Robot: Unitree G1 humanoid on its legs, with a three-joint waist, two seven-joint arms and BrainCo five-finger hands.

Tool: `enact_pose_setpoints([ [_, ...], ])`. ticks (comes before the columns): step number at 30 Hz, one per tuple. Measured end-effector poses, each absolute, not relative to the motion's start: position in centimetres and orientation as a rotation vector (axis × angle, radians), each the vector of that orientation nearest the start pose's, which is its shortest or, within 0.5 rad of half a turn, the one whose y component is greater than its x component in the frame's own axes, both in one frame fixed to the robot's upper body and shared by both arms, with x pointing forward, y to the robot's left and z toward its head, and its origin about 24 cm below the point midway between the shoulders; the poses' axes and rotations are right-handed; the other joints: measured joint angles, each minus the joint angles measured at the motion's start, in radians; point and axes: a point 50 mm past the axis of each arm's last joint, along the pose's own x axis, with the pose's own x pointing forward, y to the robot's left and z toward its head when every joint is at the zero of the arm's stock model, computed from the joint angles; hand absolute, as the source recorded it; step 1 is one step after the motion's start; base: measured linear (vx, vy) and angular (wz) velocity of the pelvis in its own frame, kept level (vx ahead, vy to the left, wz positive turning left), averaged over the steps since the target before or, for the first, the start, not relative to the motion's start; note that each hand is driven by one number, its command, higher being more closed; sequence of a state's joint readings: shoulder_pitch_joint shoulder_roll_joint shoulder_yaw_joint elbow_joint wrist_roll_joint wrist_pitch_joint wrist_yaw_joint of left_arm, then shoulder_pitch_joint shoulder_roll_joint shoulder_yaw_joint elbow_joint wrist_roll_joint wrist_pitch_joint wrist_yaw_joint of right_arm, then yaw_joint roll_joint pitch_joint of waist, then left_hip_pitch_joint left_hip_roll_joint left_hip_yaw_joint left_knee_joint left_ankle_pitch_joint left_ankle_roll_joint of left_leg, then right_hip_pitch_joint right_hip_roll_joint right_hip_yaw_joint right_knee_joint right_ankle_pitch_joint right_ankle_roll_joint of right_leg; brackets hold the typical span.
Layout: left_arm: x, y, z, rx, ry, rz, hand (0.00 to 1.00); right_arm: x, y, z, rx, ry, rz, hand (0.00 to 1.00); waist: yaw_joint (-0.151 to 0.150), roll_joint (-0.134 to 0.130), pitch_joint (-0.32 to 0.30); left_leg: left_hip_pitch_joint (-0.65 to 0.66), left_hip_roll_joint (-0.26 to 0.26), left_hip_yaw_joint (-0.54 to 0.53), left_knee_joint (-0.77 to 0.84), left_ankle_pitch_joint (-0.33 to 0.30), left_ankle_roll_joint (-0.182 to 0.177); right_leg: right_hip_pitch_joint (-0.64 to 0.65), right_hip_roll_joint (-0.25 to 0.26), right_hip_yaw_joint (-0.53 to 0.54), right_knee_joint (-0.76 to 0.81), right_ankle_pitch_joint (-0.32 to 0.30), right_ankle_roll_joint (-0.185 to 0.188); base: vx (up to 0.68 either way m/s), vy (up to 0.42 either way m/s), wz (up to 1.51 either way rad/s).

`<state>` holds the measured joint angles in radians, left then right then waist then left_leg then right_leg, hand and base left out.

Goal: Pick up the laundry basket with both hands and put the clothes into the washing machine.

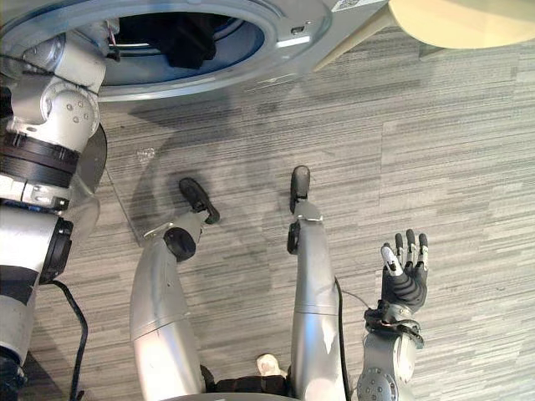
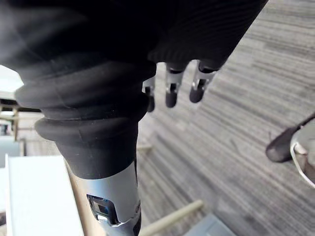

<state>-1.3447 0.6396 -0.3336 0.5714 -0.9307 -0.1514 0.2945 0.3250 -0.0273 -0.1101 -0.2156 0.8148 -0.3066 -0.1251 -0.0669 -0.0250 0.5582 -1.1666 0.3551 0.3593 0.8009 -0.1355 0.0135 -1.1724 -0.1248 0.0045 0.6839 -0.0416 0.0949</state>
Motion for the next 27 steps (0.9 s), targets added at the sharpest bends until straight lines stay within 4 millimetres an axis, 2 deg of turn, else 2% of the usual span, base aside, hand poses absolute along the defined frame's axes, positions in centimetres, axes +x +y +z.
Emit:
enact_pose_setpoints([
  [4,37.2,17.3,38.4,-0.257,-0.720,-0.020,1.00,17.5,-22.2,4.2,0.723,-0.223,-0.446,0.00,0.000,0.001,0.001,0.012,-0.007,0.011,0.000,-0.002,0.003,-0.001,-0.007,0.010,0.009,0.000,0.001,0.00,0.002,0.03],
  [9,37.6,18.7,39.0,-0.331,-0.704,0.113,1.00,17.5,-22.4,4.3,0.711,-0.229,-0.437,0.00,0.001,0.005,0.000,0.024,-0.004,0.037,-0.013,-0.006,0.000,-0.003,0.004,0.035,-0.026,0.016,0.000,-0.02,-0.015,-0.13],
  [13,37.1,20.2,39.6,-0.463,-0.734,0.216,1.00,17.4,-22.8,4.5,0.696,-0.236,-0.447,0.00,-0.006,0.020,0.001,0.023,-0.004,0.054,-0.021,-0.007,0.000,-0.004,0.005,0.047,-0.059,0.040,0.006,-0.01,0.004,-0.12],
  [15,36.4,21.4,40.1,-0.558,-0.780,0.273,1.00,17.4,-22.8,4.6,0.698,-0.236,-0.454,0.00,-0.010,0.022,0.002,0.016,0.002,0.061,-0.013,-0.010,0.007,-0.013,0.013,0.057,-0.063,0.053,0.013,0.00,-0.001,-0.19],
  [20,35.2,22.8,41.4,-0.674,-0.866,0.328,1.00,17.1,-23.1,4.6,0.675,-0.231,-0.455,0.00,-0.005,0.026,0.004,-0.005,0.024,0.073,-0.005,-0.011,0.008,-0.038,0.028,0.066,-0.078,0.063,0.009,0.00,-0.019,-0.14],
  [21,35.0,23.2,41.5,-0.685,-0.875,0.343,0.00,17.1,-23.3,4.6,0.667,-0.229,-0.454,0.00,-0.004,0.027,0.004,-0.005,0.028,0.078,-0.004,-0.012,0.008,-0.042,0.029,0.072,-0.079,0.065,0.011,-0.01,-0.023,-0.13],
  [27,35.0,23.6,41.4,-0.708,-0.875,0.368,0.00,17.0,-23.6,4.6,0.645,-0.226,-0.453,0.00,-0.007,0.028,0.005,-0.008,0.029,0.080,0.013,-0.012,0.010,-0.046,0.035,0.079,-0.072,0.080,0.014,0.00,-0.009,-0.03],
])
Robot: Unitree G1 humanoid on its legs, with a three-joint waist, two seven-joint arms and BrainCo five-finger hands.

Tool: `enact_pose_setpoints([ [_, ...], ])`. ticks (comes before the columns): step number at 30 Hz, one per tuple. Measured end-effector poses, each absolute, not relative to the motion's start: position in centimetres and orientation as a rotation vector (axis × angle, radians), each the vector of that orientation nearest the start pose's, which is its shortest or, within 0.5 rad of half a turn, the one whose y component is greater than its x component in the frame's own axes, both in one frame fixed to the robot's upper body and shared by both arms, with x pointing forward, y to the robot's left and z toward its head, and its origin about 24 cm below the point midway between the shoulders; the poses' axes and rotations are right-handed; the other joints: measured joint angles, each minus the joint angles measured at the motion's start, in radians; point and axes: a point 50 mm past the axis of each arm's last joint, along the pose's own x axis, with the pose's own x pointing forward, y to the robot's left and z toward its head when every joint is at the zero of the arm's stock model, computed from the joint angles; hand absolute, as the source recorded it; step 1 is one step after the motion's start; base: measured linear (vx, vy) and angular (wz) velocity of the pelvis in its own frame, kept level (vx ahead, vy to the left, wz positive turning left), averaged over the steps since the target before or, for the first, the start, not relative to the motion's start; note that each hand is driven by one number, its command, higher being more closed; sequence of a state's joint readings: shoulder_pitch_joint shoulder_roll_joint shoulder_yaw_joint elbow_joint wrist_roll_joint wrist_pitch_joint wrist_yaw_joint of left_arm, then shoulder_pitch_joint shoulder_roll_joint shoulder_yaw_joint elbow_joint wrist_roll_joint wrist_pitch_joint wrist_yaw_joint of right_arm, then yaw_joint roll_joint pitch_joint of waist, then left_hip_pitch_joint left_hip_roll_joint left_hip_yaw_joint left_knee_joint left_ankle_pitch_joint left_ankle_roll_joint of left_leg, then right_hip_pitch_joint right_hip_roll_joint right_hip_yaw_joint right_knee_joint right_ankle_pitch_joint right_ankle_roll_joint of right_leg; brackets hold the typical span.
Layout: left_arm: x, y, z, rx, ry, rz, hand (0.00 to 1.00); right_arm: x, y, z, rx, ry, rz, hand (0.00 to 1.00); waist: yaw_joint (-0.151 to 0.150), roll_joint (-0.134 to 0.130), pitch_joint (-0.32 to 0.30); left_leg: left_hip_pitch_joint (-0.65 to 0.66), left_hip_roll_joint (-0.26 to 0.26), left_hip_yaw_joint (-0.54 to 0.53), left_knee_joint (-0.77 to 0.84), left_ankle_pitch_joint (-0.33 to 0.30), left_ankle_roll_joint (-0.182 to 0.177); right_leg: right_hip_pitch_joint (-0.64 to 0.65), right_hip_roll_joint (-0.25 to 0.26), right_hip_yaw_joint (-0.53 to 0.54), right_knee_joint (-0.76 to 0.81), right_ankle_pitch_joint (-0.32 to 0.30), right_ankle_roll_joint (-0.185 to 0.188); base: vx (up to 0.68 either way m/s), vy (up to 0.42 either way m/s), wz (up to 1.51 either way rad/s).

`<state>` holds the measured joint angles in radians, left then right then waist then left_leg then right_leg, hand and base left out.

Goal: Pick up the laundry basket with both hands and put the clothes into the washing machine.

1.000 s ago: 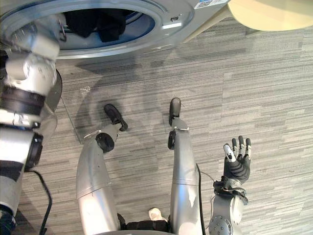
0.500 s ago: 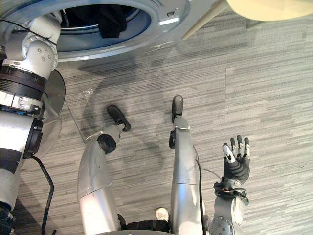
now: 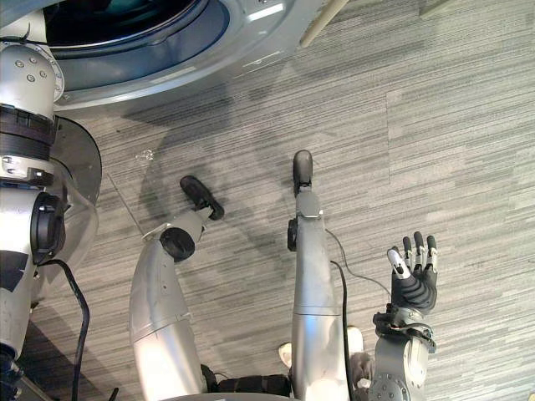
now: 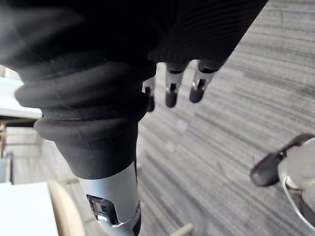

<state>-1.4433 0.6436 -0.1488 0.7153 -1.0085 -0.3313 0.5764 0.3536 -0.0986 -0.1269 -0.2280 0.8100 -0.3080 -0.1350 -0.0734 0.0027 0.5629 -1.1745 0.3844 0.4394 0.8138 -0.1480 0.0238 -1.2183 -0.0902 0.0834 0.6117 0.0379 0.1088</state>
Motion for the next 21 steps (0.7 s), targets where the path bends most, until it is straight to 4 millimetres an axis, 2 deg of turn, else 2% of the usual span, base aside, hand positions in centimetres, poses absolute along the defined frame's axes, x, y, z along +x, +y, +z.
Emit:
enact_pose_setpoints([
  [7,35.6,23.8,41.0,-0.647,-0.828,0.394,0.00,16.8,-23.8,4.3,0.627,-0.208,-0.458,0.00,-0.002,0.004,0.000,-0.001,0.000,-0.002,0.006,-0.003,0.004,-0.003,0.001,0.002,0.013,0.000,0.000,0.00,-0.009,0.00],
  [10,35.6,23.6,41.5,-0.582,-0.833,0.388,0.00,16.8,-23.8,4.2,0.624,-0.206,-0.461,0.00,-0.001,0.008,0.001,-0.015,-0.001,-0.011,0.008,-0.003,0.004,-0.010,0.000,-0.003,0.014,-0.003,-0.005,-0.01,-0.025,0.03],
  [15,36.5,22.9,41.2,-0.145,-0.788,0.389,0.00,16.6,-24.0,3.6,0.613,-0.186,-0.473,0.00,0.003,0.012,0.002,-0.020,-0.003,-0.016,0.010,-0.002,0.004,-0.010,-0.003,-0.006,0.017,-0.003,-0.005,-0.01,-0.012,0.02],
  [19,36.6,22.9,41.0,-0.069,-0.790,0.403,0.00,16.7,-23.7,3.5,0.621,-0.192,-0.452,0.00,0.001,0.014,0.002,-0.021,-0.008,-0.019,0.011,-0.002,0.004,-0.010,-0.010,-0.008,0.024,-0.003,-0.003,0.00,-0.013,0.03],
  [21,36.5,23.4,39.8,-0.003,-0.795,0.420,0.00,16.7,-23.5,3.6,0.625,-0.203,-0.434,0.00,-0.003,0.035,0.001,-0.021,-0.010,-0.026,0.014,-0.001,0.007,-0.009,-0.015,-0.013,0.037,-0.009,0.001,0.01,-0.018,0.06],
])
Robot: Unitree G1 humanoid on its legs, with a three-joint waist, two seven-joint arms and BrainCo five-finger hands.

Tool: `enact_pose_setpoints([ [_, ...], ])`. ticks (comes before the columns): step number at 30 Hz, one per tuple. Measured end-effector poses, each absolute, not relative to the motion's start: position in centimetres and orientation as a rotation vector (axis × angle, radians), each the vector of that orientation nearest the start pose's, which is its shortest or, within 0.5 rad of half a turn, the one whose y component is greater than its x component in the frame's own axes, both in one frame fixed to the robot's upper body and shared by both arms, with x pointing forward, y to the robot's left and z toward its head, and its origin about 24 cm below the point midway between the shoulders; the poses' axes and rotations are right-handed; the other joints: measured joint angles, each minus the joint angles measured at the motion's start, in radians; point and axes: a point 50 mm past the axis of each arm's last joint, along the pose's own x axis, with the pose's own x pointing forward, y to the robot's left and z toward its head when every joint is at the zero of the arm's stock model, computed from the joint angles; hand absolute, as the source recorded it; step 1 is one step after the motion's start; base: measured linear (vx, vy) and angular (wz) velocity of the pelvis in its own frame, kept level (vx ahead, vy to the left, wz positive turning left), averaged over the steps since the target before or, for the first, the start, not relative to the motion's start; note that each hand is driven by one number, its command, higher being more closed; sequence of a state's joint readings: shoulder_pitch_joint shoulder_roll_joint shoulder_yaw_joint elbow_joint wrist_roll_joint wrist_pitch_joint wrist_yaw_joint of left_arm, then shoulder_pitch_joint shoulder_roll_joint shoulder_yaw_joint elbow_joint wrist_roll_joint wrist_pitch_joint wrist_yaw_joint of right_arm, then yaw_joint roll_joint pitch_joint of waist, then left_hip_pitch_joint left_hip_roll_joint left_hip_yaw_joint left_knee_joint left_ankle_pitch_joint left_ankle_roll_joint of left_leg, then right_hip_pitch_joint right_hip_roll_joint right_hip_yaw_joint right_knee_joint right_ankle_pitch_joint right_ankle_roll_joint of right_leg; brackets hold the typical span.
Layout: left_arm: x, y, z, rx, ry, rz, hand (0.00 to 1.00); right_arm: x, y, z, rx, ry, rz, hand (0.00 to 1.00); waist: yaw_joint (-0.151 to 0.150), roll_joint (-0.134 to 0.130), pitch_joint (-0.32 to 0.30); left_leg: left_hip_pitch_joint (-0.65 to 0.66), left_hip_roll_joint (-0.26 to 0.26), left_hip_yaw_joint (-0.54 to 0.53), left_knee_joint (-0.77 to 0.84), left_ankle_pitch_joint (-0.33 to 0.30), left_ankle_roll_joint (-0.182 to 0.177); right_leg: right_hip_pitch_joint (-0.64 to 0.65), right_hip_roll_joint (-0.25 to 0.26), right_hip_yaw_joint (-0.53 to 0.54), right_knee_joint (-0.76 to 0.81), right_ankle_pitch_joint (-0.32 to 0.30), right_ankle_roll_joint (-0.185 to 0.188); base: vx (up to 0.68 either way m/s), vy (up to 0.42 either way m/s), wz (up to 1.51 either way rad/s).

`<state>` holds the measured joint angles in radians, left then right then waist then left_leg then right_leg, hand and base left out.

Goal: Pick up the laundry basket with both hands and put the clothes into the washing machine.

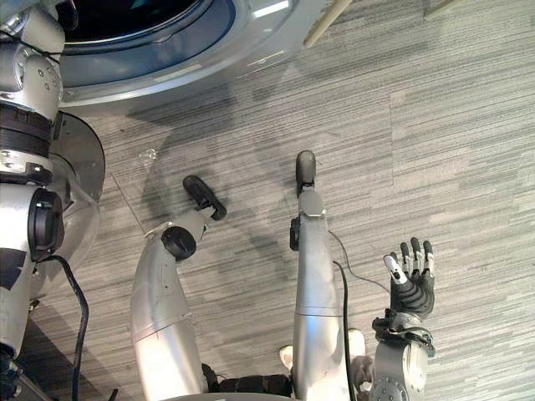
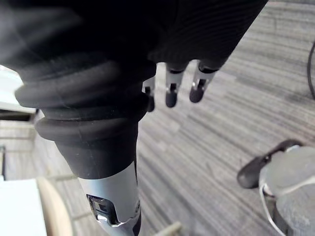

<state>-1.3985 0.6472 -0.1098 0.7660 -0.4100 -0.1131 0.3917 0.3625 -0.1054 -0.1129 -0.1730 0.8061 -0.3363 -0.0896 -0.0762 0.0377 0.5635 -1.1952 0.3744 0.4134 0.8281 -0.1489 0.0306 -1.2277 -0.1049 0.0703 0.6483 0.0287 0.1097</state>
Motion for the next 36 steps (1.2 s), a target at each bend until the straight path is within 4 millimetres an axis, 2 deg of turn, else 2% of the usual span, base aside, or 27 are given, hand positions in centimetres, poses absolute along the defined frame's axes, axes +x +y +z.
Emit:
enact_pose_setpoints([
  [2,36.1,23.9,39.2,0.001,-0.807,0.416,0.00,16.8,-23.1,3.6,0.635,-0.203,-0.418,0.00,-0.006,0.012,0.000,0.000,0.001,-0.004,0.002,0.000,0.000,-0.001,0.000,-0.002,0.010,-0.007,-0.001,0.00,-0.013,0.02],
  [5,35.1,24.4,37.8,0.035,-0.836,0.390,0.00,16.9,-22.6,3.5,0.654,-0.200,-0.409,0.00,-0.021,0.015,0.000,0.002,0.003,-0.021,0.011,0.004,0.006,0.002,0.000,-0.016,0.038,-0.028,-0.009,0.03,-0.044,0.07],
  [7,34.1,23.6,34.9,0.059,-0.848,0.316,0.00,17.0,-22.4,3.9,0.673,-0.219,-0.413,0.00,-0.021,0.016,-0.001,0.020,0.003,-0.032,0.014,0.005,0.007,0.016,0.000,-0.022,0.063,-0.052,-0.014,0.06,-0.054,0.09],
  [8,33.6,23.3,32.3,0.071,-0.816,0.277,0.00,17.0,-22.2,4.2,0.684,-0.233,-0.414,0.00,-0.019,0.018,-0.001,0.046,0.006,-0.040,0.013,0.004,0.006,0.045,-0.001,-0.035,0.068,-0.066,-0.023,0.07,-0.051,0.09],
  [9,33.5,23.0,30.8,0.069,-0.784,0.252,0.00,17.1,-22.1,4.3,0.689,-0.239,-0.419,0.00,-0.021,0.018,-0.001,0.066,0.007,-0.045,0.010,0.003,0.004,0.067,-0.001,-0.041,0.070,-0.078,-0.025,0.09,-0.054,0.15],
  [10,33.4,22.2,27.7,0.044,-0.718,0.211,0.00,17.1,-21.9,4.5,0.698,-0.248,-0.428,0.00,-0.026,0.018,-0.001,0.115,0.007,-0.054,0.000,-0.002,-0.005,0.118,-0.002,-0.055,0.072,-0.097,-0.032,0.08,-0.047,0.18],
  [11,32.3,21.4,25.4,-0.012,-0.698,0.180,0.00,17.0,-21.9,4.6,0.701,-0.253,-0.440,0.00,-0.024,0.018,-0.002,0.161,0.005,-0.055,-0.014,-0.005,-0.011,0.161,-0.003,-0.062,0.071,-0.113,-0.035,0.12,-0.059,0.24],
  [12,31.6,20.8,21.5,-0.046,-0.600,0.154,0.00,17.1,-21.8,4.7,0.704,-0.256,-0.443,0.00,-0.019,0.019,-0.004,0.223,0.000,-0.058,-0.039,-0.008,-0.025,0.220,-0.005,-0.071,0.064,-0.133,-0.042,0.11,-0.049,0.20],
  [13,31.2,20.5,19.7,-0.063,-0.553,0.152,0.00,17.1,-21.7,4.8,0.701,-0.261,-0.440,0.00,-0.019,0.018,-0.004,0.253,-0.003,-0.059,-0.053,-0.007,-0.032,0.248,-0.005,-0.075,0.060,-0.141,-0.045,0.16,-0.067,0.25],
  [14,29.7,19.8,16.9,-0.114,-0.488,0.145,0.00,17.1,-21.7,5.0,0.690,-0.270,-0.437,0.00,-0.016,0.019,-0.005,0.314,-0.010,-0.062,-0.083,-0.003,-0.046,0.306,-0.007,-0.087,0.048,-0.157,-0.052,0.17,-0.080,0.27],
  [15,28.2,19.0,14.5,-0.187,-0.430,0.148,0.00,17.1,-21.9,5.1,0.682,-0.275,-0.441,0.00,-0.008,0.028,-0.015,0.363,-0.013,-0.071,-0.114,0.003,-0.056,0.362,-0.007,-0.105,0.031,-0.168,-0.059,0.17,-0.083,0.30],
  [16,27.3,18.6,13.6,-0.219,-0.422,0.162,0.00,17.0,-22.0,5.1,0.678,-0.277,-0.448,0.00,0.001,0.036,-0.027,0.385,-0.017,-0.079,-0.131,0.008,-0.064,0.388,-0.007,-0.113,0.022,-0.173,-0.062,0.20,-0.106,0.40],
  [18,24.7,17.5,10.4,-0.261,-0.344,0.208,0.00,16.8,-22.9,5.2,0.657,-0.289,-0.483,0.00,0.037,0.076,-0.085,0.459,-0.042,-0.104,-0.201,0.025,-0.091,0.470,-0.021,-0.153,-0.001,-0.202,-0.068,0.19,-0.101,0.51],
  [21,21.9,17.2,9.0,-0.295,-0.337,0.271,0.00,17.0,-22.9,5.4,0.640,-0.291,-0.485,0.00,0.079,0.099,-0.150,0.576,-0.062,-0.116,-0.286,0.045,-0.114,0.593,-0.029,-0.193,-0.041,-0.225,-0.069,0.14,-0.066,0.37],
  [23,21.1,16.9,8.3,-0.299,-0.318,0.284,0.00,17.1,-22.7,5.4,0.632,-0.290,-0.478,0.00,0.093,0.096,-0.194,0.659,-0.079,-0.118,-0.347,0.057,-0.126,0.675,-0.035,-0.213,-0.078,-0.231,-0.069,0.15,-0.052,0.33],
  [25,20.2,16.8,7.2,-0.308,-0.269,0.296,0.00,17.4,-22.3,5.5,0.631,-0.292,-0.461,0.00,0.093,0.090,-0.236,0.724,-0.083,-0.118,-0.388,0.060,-0.127,0.749,-0.035,-0.232,-0.117,-0.236,-0.066,0.16,-0.034,0.21],
  [29,18.7,16.4,5.5,-0.312,-0.178,0.288,0.00,17.7,-21.3,5.5,0.647,-0.275,-0.423,0.00,0.095,0.055,-0.309,0.848,-0.101,-0.124,-0.457,0.070,-0.139,0.889,-0.038,-0.263,-0.177,-0.243,-0.058,0.16,-0.023,0.18],
  [31,18.3,16.3,5.0,-0.317,-0.150,0.298,0.00,17.8,-20.9,5.4,0.652,-0.265,-0.407,0.00,0.096,0.038,-0.323,0.915,-0.114,-0.137,-0.491,0.075,-0.144,0.965,-0.039,-0.286,-0.203,-0.248,-0.053,0.14,-0.042,0.33],
  [35,17.1,16.4,4.0,-0.307,-0.096,0.330,0.00,18.4,-19.9,4.2,0.654,-0.204,-0.394,0.00,0.099,0.001,-0.403,1.006,-0.140,-0.186,-0.556,0.096,-0.151,1.089,-0.055,-0.354,-0.241,-0.272,-0.052,0.11,-0.037,0.49],
  [36,16.8,16.4,3.8,-0.310,-0.081,0.343,0.00,18.6,-19.7,3.5,0.656,-0.175,-0.399,0.00,0.103,-0.001,-0.421,1.028,-0.148,-0.210,-0.576,0.105,-0.154,1.132,-0.053,-0.383,-0.265,-0.274,-0.052,0.09,-0.047,0.60],
])
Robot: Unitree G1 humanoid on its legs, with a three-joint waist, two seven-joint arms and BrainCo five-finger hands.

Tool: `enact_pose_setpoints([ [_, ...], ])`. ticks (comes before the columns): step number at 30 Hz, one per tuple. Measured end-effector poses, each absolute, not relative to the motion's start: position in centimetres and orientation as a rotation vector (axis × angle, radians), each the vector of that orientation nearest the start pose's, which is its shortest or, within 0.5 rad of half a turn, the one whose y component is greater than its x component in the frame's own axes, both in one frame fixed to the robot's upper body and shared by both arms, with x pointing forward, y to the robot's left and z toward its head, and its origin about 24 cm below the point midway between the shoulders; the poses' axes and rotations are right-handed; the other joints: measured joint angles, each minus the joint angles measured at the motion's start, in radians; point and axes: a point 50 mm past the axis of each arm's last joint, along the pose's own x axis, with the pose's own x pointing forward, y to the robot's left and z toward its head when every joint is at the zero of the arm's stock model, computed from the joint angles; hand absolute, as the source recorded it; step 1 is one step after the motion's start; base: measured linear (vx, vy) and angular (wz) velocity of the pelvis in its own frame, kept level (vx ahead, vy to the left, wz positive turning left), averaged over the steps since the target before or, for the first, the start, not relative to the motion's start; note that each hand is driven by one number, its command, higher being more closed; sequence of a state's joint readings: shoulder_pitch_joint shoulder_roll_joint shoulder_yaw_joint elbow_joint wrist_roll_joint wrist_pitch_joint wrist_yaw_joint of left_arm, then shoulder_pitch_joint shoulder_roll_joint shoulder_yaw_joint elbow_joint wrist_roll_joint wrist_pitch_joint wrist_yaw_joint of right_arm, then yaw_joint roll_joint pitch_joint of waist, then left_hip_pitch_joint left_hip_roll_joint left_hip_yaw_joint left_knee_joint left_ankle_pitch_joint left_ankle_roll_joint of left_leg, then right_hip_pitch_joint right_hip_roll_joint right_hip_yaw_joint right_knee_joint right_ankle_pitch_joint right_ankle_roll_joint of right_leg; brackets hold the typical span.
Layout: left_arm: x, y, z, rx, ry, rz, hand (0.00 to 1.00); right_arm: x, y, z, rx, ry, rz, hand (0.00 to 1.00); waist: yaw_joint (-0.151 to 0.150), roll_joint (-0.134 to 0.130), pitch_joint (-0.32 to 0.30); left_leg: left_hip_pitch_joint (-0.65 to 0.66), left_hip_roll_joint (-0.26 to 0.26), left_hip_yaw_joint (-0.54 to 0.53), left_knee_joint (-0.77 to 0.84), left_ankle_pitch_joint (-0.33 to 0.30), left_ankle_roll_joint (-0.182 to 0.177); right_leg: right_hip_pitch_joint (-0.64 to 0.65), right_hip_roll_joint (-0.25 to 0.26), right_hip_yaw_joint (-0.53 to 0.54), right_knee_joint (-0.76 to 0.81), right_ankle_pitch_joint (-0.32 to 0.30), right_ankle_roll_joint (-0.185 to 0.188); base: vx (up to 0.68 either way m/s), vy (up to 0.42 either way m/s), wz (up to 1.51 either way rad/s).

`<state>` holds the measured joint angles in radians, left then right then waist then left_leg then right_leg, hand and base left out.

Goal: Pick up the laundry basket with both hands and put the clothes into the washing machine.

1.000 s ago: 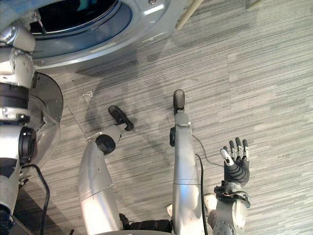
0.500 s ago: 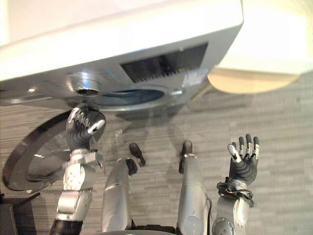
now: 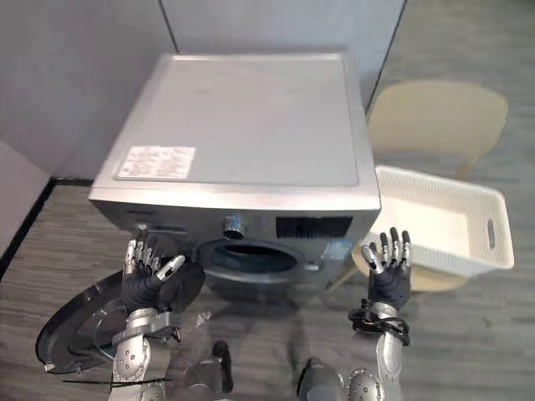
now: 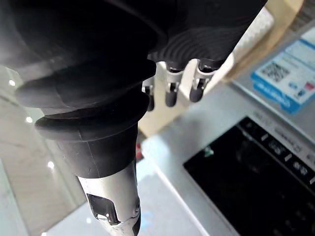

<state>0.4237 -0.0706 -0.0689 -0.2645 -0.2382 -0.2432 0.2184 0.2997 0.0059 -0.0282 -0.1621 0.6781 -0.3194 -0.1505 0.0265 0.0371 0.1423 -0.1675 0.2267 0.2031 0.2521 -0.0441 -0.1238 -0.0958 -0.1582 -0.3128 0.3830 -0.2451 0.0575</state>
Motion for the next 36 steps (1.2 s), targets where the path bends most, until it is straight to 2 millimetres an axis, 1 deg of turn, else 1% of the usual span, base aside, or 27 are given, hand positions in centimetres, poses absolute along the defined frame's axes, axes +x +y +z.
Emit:
enact_pose_setpoints([
  [2,16.4,16.6,3.5,-0.298,-0.068,0.365,0.00,18.1,-19.6,2.6,0.675,-0.139,-0.445,0.00,0.015,0.001,-0.013,0.024,-0.006,-0.028,-0.025,0.019,0.002,0.051,0.000,-0.040,-0.026,-0.001,-0.001,0.03,-0.035,0.60],
  [4,15.8,17.4,3.2,-0.287,-0.054,0.407,0.00,17.9,-19.7,2.4,0.674,-0.129,-0.465,0.00,0.012,0.005,-0.017,0.026,-0.011,-0.057,-0.021,0.030,0.012,0.079,0.001,-0.074,-0.031,-0.009,-0.006,-0.04,-0.048,0.56],
  [6,15.4,18.5,3.4,-0.271,-0.063,0.476,0.00,18.0,-20.0,2.3,0.678,-0.125,-0.491,0.00,0.008,0.006,-0.018,-0.014,-0.024,-0.074,0.031,0.084,0.058,0.104,-0.004,-0.120,-0.017,-0.021,-0.013,-0.12,-0.066,0.71],
  [7,15.3,18.9,3.6,-0.264,-0.074,0.494,0.00,18.1,-20.0,2.3,0.685,-0.126,-0.497,0.00,0.007,0.004,-0.018,-0.016,-0.031,-0.081,0.018,0.110,0.065,0.109,-0.010,-0.135,-0.023,-0.017,-0.020,-0.16,0.007,0.69],
  [8,14.9,19.8,4.3,-0.245,-0.107,0.533,0.00,18.4,-20.1,2.4,0.701,-0.131,-0.506,0.00,0.008,-0.012,-0.010,-0.060,-0.012,-0.070,0.207,0.031,0.110,0.110,-0.032,-0.163,-0.015,-0.013,-0.035,-0.19,0.039,0.34],
  [9,14.1,20.6,4.7,-0.234,-0.118,0.586,0.00,18.8,-20.1,2.7,0.699,-0.145,-0.491,0.00,0.022,0.001,-0.016,-0.087,0.021,-0.053,0.448,-0.034,0.131,0.125,-0.028,-0.164,-0.010,-0.011,-0.040,-0.20,0.054,0.24],
  [11,13.1,21.7,4.9,-0.201,-0.125,0.659,0.00,19.7,-20.0,3.5,0.701,-0.183,-0.458,0.00,0.020,0.012,-0.033,-0.042,0.057,-0.037,0.594,-0.049,0.142,0.162,-0.026,-0.182,-0.025,-0.007,-0.043,-0.13,0.050,0.24],
  [12,12.9,22.1,5.0,-0.178,-0.125,0.682,0.00,19.9,-20.0,3.7,0.703,-0.192,-0.453,0.00,0.020,0.013,-0.045,-0.021,0.066,-0.035,0.596,-0.054,0.150,0.169,-0.025,-0.189,-0.038,-0.003,-0.044,-0.11,0.116,0.51],
  [13,12.4,22.8,5.0,-0.143,-0.126,0.731,0.00,20.2,-20.1,3.9,0.705,-0.207,-0.451,0.00,0.018,0.014,-0.075,0.012,0.081,-0.036,0.548,-0.076,0.145,0.166,-0.018,-0.212,-0.072,0.019,-0.038,-0.10,0.113,0.58],
  [15,11.7,24.1,5.2,-0.092,-0.128,0.804,0.00,20.5,-20.8,3.3,0.697,-0.199,-0.485,0.00,0.014,0.012,-0.114,0.053,0.067,-0.034,0.380,-0.142,0.063,0.143,-0.012,-0.237,-0.125,0.053,-0.021,-0.08,0.141,0.55],
  [16,11.2,25.0,5.4,-0.044,-0.135,0.856,0.00,20.3,-21.4,2.4,0.685,-0.173,-0.518,0.00,0.015,0.021,-0.145,0.072,0.049,-0.031,0.251,-0.182,0.034,0.125,0.000,-0.235,-0.150,0.066,-0.011,-0.06,0.257,0.72],
  [17,11.1,25.8,5.9,-0.003,-0.157,0.905,0.00,20.0,-21.9,1.5,0.685,-0.144,-0.559,0.00,0.006,0.023,-0.163,0.084,0.022,-0.040,0.134,-0.193,0.017,0.107,0.005,-0.231,-0.174,0.093,-0.008,-0.05,0.266,0.89],
  [18,11.2,26.2,6.2,0.006,-0.175,0.923,0.00,19.8,-22.2,1.1,0.685,-0.133,-0.584,0.00,-0.008,0.017,-0.166,0.099,0.002,-0.052,0.084,-0.187,0.015,0.100,0.001,-0.226,-0.182,0.113,-0.013,-0.02,0.209,0.90],
  [19,11.3,26.8,6.6,0.029,-0.201,0.949,0.00,19.7,-22.5,0.4,0.687,-0.113,-0.611,0.00,-0.010,-0.011,-0.165,0.108,-0.035,-0.065,0.040,-0.149,0.022,0.101,-0.017,-0.217,-0.192,0.140,-0.009,-0.02,0.190,0.59],
  [20,11.3,27.4,7.1,0.056,-0.226,0.978,0.00,19.7,-22.9,0.5,0.686,-0.122,-0.624,0.00,-0.010,-0.017,-0.167,0.139,-0.064,-0.065,-0.003,-0.132,0.032,0.125,-0.031,-0.199,-0.218,0.169,-0.007,-0.02,0.222,0.34],
  [22,11.5,27.7,7.6,0.086,-0.253,0.987,0.00,19.8,-22.9,0.6,0.683,-0.128,-0.620,0.00,-0.012,-0.017,-0.168,0.158,-0.089,-0.063,-0.025,-0.124,0.044,0.145,-0.048,-0.184,-0.233,0.178,0.002,-0.05,0.166,0.06],
  [23,12.1,28.0,8.3,0.116,-0.290,0.983,0.00,20.1,-22.8,0.5,0.684,-0.123,-0.614,0.00,-0.012,-0.016,-0.168,0.167,-0.105,-0.057,-0.051,-0.116,0.051,0.143,-0.060,-0.173,-0.242,0.187,0.016,-0.11,0.093,-0.08],
  [26,13.4,28.8,9.5,0.199,-0.343,0.948,0.00,20.3,-22.5,0.0,0.686,-0.091,-0.608,0.00,-0.012,-0.013,-0.166,0.170,-0.123,-0.027,-0.113,-0.084,0.056,0.107,-0.070,-0.144,-0.251,0.201,0.026,-0.11,0.051,-0.20],
  [27,14.1,29.6,9.6,0.233,-0.344,0.948,0.00,20.4,-22.4,-0.3,0.686,-0.075,-0.600,0.00,-0.014,-0.017,-0.161,0.183,-0.124,-0.008,-0.141,-0.067,0.057,0.100,-0.067,-0.129,-0.261,0.213,0.021,-0.10,0.006,-0.35],
  [28,14.6,30.2,9.4,0.248,-0.333,0.945,0.00,20.4,-22.4,-0.4,0.683,-0.068,-0.592,0.00,-0.014,-0.006,-0.154,0.186,-0.125,-0.003,-0.152,-0.061,0.054,0.097,-0.063,-0.122,-0.270,0.220,0.020,-0.08,-0.014,-0.37],
  [30,16.9,32.3,8.9,0.328,-0.259,0.918,0.00,20.5,-22.5,-0.3,0.667,-0.064,-0.555,0.00,-0.018,0.005,-0.131,0.200,-0.124,0.023,-0.191,-0.037,0.052,0.089,-0.047,-0.095,-0.304,0.248,0.016,-0.07,-0.018,-0.36],
  [31,17.6,32.8,8.7,0.351,-0.236,0.900,0.00,20.5,-22.6,-0.4,0.665,-0.060,-0.552,0.00,-0.020,0.006,-0.126,0.202,-0.123,0.026,-0.199,-0.031,0.050,0.086,-0.043,-0.092,-0.312,0.254,0.015,-0.06,-0.021,-0.27],
  [32,18.6,33.6,8.7,0.387,-0.207,0.871,0.00,20.3,-22.6,-0.5,0.659,-0.049,-0.551,0.00,-0.025,0.003,-0.122,0.201,-0.123,0.036,-0.213,-0.022,0.049,0.079,-0.035,-0.087,-0.323,0.263,0.010,-0.05,-0.031,-0.29],
  [33,20.6,35.0,9.0,0.445,-0.161,0.820,0.00,19.9,-22.8,-0.8,0.648,-0.028,-0.537,0.00,-0.026,-0.008,-0.113,0.198,-0.117,0.049,-0.235,-0.007,0.042,0.062,-0.021,-0.070,-0.337,0.280,0.012,-0.03,-0.055,-0.32],
  [34,21.3,35.5,9.0,0.480,-0.135,0.800,0.00,19.7,-22.8,-0.9,0.645,-0.021,-0.535,0.00,-0.026,-0.015,-0.109,0.198,-0.114,0.052,-0.239,0.000,0.039,0.055,-0.016,-0.065,-0.341,0.285,0.007,0.00,-0.060,-0.36],
  [35,22.9,36.8,9.5,0.550,-0.085,0.759,0.00,19.5,-22.9,-1.1,0.640,-0.014,-0.527,0.00,-0.033,-0.033,-0.081,0.197,-0.106,0.063,-0.244,0.007,0.032,0.047,-0.005,-0.055,-0.349,0.296,0.001,0.00,-0.058,-0.30],
  [36,23.5,37.5,9.8,0.575,-0.062,0.750,0.00,19.5,-22.8,-1.1,0.641,-0.012,-0.522,0.00,-0.032,-0.045,-0.069,0.195,-0.102,0.073,-0.243,0.009,0.030,0.035,0.001,-0.044,-0.350,0.300,-0.003,-0.06,-0.072,-0.44],
])
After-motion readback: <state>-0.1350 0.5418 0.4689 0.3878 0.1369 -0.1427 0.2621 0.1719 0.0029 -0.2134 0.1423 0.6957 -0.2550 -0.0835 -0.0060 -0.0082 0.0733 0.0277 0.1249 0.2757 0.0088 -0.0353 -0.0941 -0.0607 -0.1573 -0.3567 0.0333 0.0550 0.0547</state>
